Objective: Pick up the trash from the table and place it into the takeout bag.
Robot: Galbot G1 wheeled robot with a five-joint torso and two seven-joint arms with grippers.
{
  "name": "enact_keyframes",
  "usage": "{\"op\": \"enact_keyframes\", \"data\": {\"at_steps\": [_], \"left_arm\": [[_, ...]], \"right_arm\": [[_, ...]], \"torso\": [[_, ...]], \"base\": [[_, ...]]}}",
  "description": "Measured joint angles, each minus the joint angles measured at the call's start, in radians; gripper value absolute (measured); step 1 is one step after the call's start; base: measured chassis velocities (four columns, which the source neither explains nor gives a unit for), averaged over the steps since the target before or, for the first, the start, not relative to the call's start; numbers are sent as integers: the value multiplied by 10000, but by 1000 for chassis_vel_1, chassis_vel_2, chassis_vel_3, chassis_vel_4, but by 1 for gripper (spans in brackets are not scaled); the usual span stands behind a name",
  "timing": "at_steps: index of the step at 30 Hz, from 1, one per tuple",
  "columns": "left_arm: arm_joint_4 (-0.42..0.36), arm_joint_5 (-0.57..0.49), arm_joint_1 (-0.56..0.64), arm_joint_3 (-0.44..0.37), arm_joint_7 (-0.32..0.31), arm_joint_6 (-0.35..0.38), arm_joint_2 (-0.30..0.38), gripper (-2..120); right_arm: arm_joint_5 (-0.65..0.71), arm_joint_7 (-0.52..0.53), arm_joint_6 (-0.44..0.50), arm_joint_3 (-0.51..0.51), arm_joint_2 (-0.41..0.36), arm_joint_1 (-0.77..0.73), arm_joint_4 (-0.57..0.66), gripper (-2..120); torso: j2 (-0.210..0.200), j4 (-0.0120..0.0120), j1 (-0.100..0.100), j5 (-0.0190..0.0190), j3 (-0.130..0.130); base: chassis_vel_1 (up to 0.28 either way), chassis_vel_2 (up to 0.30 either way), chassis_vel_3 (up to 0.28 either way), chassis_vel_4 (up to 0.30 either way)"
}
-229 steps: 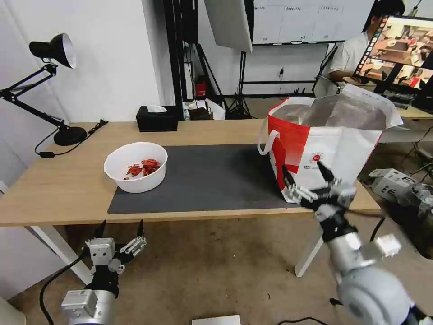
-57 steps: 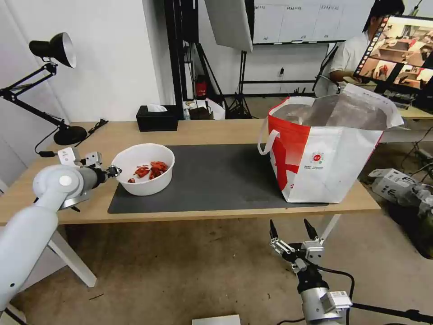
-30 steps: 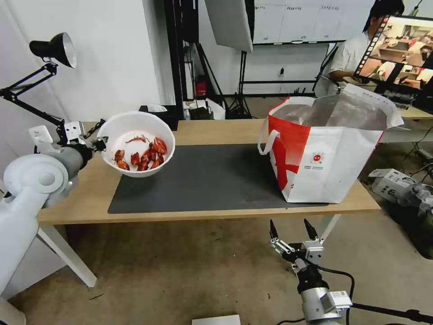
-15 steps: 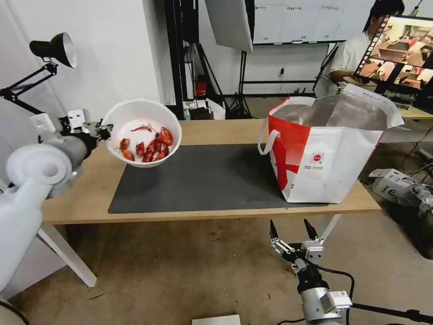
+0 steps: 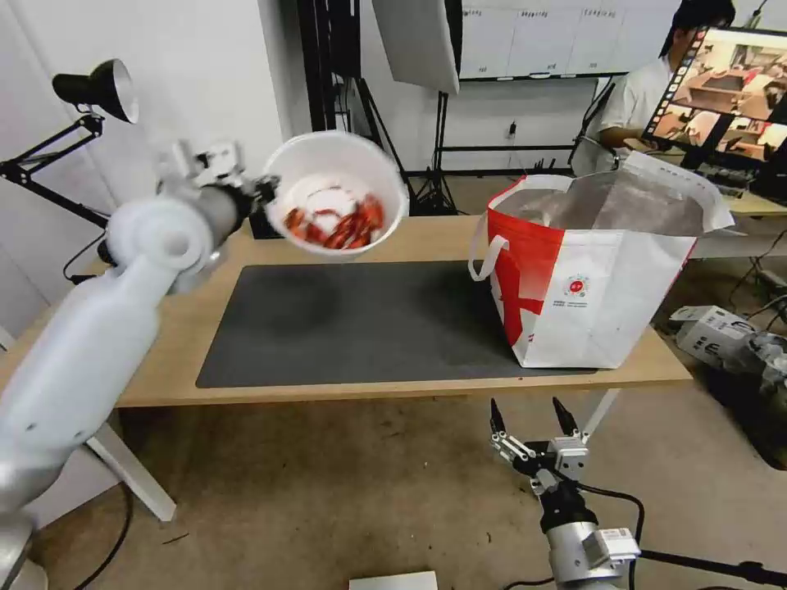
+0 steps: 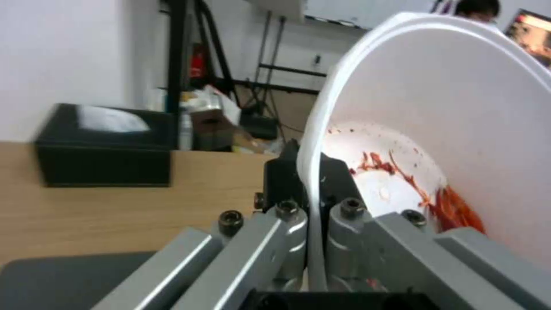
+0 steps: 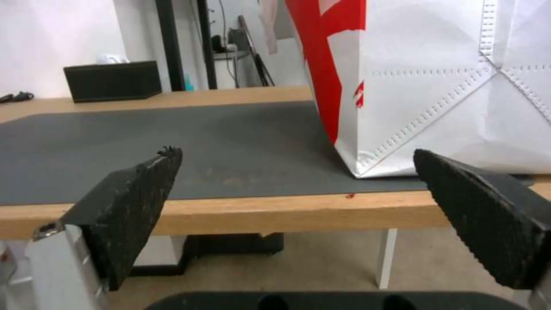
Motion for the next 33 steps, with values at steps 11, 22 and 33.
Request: {"op": "enact_keyframes", "data": {"at_steps": [11,22,33], "left_arm": [[1115,-93,-1912,1344,-468,-79,-1698,0],[3487,785,-3654,2717,-774,-576,-4872,0],[5040,2189,-3987,3513,-621,-1175,-6366,0]], "right_arm": [[0,0,0,0,0,0,0,100],[-1,0,0,0,0,0,0,100],[0,0,0,0,0,0,0,100]], "torso": [[-1,-1,1,0,0],[1,-1,0,1,0],[0,-1,-1,-1,-1]], "base": [[0,0,0,0],[0,0,0,0],[0,0,0,0]]}}
